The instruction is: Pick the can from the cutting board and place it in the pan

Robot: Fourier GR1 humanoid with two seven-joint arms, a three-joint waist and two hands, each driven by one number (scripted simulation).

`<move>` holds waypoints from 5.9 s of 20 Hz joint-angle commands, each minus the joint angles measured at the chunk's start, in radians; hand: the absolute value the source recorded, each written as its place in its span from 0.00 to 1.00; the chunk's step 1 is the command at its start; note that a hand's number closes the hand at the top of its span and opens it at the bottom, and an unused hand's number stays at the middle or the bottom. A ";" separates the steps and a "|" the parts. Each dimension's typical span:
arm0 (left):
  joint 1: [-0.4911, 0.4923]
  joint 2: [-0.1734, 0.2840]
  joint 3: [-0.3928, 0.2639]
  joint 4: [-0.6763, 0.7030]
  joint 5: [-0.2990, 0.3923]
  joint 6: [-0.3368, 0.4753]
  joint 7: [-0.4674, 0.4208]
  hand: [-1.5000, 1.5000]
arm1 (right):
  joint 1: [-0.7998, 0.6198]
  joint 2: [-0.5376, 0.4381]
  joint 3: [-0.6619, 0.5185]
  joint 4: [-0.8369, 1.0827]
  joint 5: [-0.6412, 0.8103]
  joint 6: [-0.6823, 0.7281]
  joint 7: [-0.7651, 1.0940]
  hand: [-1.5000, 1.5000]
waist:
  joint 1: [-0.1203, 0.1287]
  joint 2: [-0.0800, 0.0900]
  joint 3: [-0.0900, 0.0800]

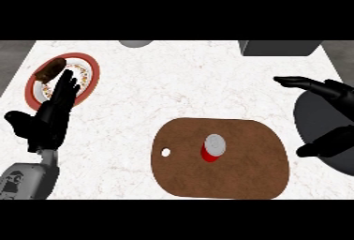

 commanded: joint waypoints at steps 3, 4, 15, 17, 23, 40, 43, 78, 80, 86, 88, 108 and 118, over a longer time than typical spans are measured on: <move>-0.001 0.014 0.006 -0.052 0.005 -0.015 0.046 0.50 | -0.135 -0.145 -0.001 -0.094 0.036 0.143 0.183 0.00 | 0.005 -0.007 -0.001; -0.045 -0.020 -0.002 0.026 -0.027 0.011 0.009 0.50 | -0.173 -0.164 -0.005 -0.064 0.048 0.182 0.165 0.00 | 0.001 -0.001 -0.001; -0.005 -0.010 0.038 -0.047 -0.035 -0.046 0.068 0.50 | -0.291 0.059 -0.014 -0.229 0.019 0.233 0.515 0.00 | 0.006 -0.004 0.000; -0.008 -0.032 0.037 0.001 -0.039 -0.058 0.013 0.50 | -0.283 0.125 0.047 -0.250 0.041 0.220 0.546 0.00 | 0.005 -0.003 -0.001; -0.016 -0.008 0.092 0.010 -0.025 -0.090 0.018 0.50 | -0.216 0.173 0.058 -0.403 -0.021 0.292 0.660 0.00 | -0.001 -0.005 0.000; -0.077 -0.083 0.102 0.074 -0.104 -0.100 0.012 0.50 | -0.143 0.324 0.104 -0.292 0.347 0.320 0.677 0.00 | 0.001 0.000 0.000; -0.053 -0.086 0.117 0.055 -0.103 -0.110 -0.004 0.50 | -0.177 0.351 0.106 -0.228 0.375 0.356 0.651 0.00 | 0.005 -0.001 0.000; -0.085 -0.145 0.179 0.121 -0.154 -0.146 -0.017 0.50 | -0.122 0.507 0.303 -0.020 0.992 0.301 0.465 0.00 | 0.002 -0.001 0.000; -0.002 -0.130 0.166 -0.023 -0.152 -0.163 0.028 0.50 | -0.117 0.516 0.304 -0.010 1.017 0.298 0.455 0.00 | 0.007 -0.002 0.000; -0.013 -0.155 0.156 -0.050 -0.182 -0.128 0.076 0.50 | -0.091 0.541 0.301 0.019 1.064 0.329 0.441 0.00 | 0.005 -0.002 0.000; -0.019 -0.148 0.177 0.019 -0.168 -0.165 0.010 0.50 | -0.079 0.554 0.305 0.044 1.094 0.290 0.400 0.00 | 0.003 -0.002 0.000; 0.031 -0.161 0.194 -0.025 -0.190 -0.128 0.030 0.50 | 0.485 0.641 0.224 -0.323 1.193 0.088 0.727 1.00 | -0.074 -0.021 -0.001; 0.025 -0.148 0.200 -0.039 -0.157 -0.170 0.039 0.50 | 0.751 0.632 0.288 -0.916 1.315 -0.195 0.810 1.00 | -0.034 -0.011 0.000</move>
